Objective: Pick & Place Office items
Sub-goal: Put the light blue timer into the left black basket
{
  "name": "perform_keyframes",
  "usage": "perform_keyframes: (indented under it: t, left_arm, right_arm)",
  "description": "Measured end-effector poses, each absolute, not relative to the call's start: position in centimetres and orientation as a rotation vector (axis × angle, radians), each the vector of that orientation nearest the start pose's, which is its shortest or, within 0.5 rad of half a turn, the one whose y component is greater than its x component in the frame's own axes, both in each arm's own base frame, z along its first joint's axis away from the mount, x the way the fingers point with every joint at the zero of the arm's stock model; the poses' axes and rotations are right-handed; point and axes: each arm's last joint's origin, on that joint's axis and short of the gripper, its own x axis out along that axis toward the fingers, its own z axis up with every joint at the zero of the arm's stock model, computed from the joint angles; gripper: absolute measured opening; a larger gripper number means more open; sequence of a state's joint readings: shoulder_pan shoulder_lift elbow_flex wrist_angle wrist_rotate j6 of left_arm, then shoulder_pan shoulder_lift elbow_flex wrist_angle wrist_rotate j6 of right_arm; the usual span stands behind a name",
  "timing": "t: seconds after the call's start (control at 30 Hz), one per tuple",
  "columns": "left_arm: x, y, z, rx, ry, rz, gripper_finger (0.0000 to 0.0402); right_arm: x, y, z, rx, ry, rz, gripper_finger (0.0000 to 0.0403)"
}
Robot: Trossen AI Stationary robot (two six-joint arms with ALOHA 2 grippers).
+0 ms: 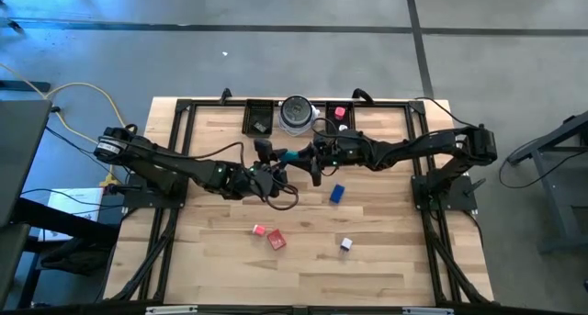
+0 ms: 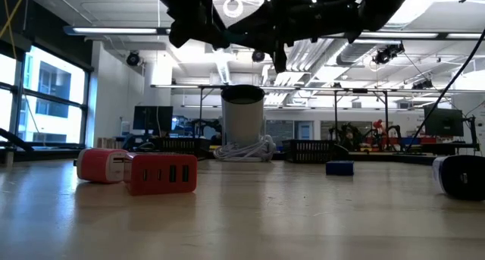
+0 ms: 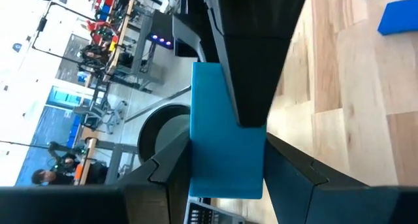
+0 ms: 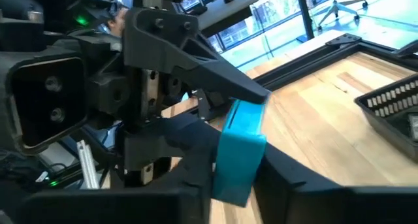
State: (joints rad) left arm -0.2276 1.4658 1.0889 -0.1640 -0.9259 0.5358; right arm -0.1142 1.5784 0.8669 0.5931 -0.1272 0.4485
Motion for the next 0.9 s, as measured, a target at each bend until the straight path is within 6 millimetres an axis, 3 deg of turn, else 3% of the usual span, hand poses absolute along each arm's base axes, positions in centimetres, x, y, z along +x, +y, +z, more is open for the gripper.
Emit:
perform_keyframes:
  t: [0.07, 0.37, 0.63, 0.9]
  left_arm:
    - [31.2, -4.9, 28.8, 0.811, 0.646, 0.551, 0.0149]
    - [31.1, -5.8, 28.8, 0.799, 0.622, 0.531, 0.0150]
    - [30.6, -7.2, 29.3, 0.722, 0.556, 0.554, 0.0220]
    - [27.9, -8.2, 32.4, 0.545, 0.411, 0.545, 0.0228]
  right_arm:
    - [34.1, -3.6, 24.1, 0.464, 0.120, -0.018, 0.0050]
    - [34.0, -4.2, 24.1, 0.467, 0.135, 0.029, 0.0047]
    - [33.9, -4.2, 24.1, 0.424, 0.139, 0.049, 0.0047]
    - [33.9, -4.2, 23.6, 0.372, 0.184, 0.044, 0.0047]
